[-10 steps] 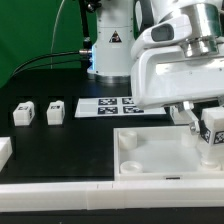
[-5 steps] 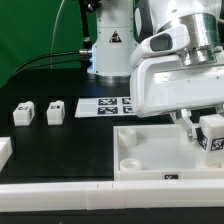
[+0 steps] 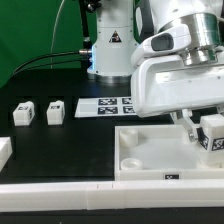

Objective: Assemble one leg

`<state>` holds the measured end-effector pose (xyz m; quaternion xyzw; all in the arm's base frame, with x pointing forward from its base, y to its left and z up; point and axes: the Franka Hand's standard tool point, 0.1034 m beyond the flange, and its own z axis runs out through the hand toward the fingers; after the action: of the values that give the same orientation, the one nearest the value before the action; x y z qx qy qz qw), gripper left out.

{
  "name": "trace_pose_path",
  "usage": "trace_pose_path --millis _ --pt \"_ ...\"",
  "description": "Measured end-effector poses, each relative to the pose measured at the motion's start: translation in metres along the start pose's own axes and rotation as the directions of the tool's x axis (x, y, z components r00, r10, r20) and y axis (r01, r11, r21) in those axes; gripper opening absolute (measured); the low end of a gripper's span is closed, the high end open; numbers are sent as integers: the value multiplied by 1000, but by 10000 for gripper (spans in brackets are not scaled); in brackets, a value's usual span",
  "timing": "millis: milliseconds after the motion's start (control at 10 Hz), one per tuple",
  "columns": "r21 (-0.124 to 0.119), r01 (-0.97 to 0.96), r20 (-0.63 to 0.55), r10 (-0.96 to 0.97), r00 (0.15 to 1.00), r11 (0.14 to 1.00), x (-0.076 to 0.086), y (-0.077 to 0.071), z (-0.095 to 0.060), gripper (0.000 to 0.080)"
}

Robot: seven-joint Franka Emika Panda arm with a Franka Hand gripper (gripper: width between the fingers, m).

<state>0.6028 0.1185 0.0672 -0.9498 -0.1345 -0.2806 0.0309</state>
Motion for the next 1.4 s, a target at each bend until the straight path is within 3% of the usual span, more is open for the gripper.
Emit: trace_pose_path --millis 100,200,300,1100,1400 --pt "1 1 -1 -1 1000 1000 0 -1 0 291" --pt "1 1 -1 -1 1000 1000 0 -1 0 524" --pt "0 1 -1 -1 1000 1000 0 0 0 631" --pt "-2 6 -4 -6 1000 1000 14 4 -2 648" --pt "2 11 44 -12 999 1000 16 11 -2 648"
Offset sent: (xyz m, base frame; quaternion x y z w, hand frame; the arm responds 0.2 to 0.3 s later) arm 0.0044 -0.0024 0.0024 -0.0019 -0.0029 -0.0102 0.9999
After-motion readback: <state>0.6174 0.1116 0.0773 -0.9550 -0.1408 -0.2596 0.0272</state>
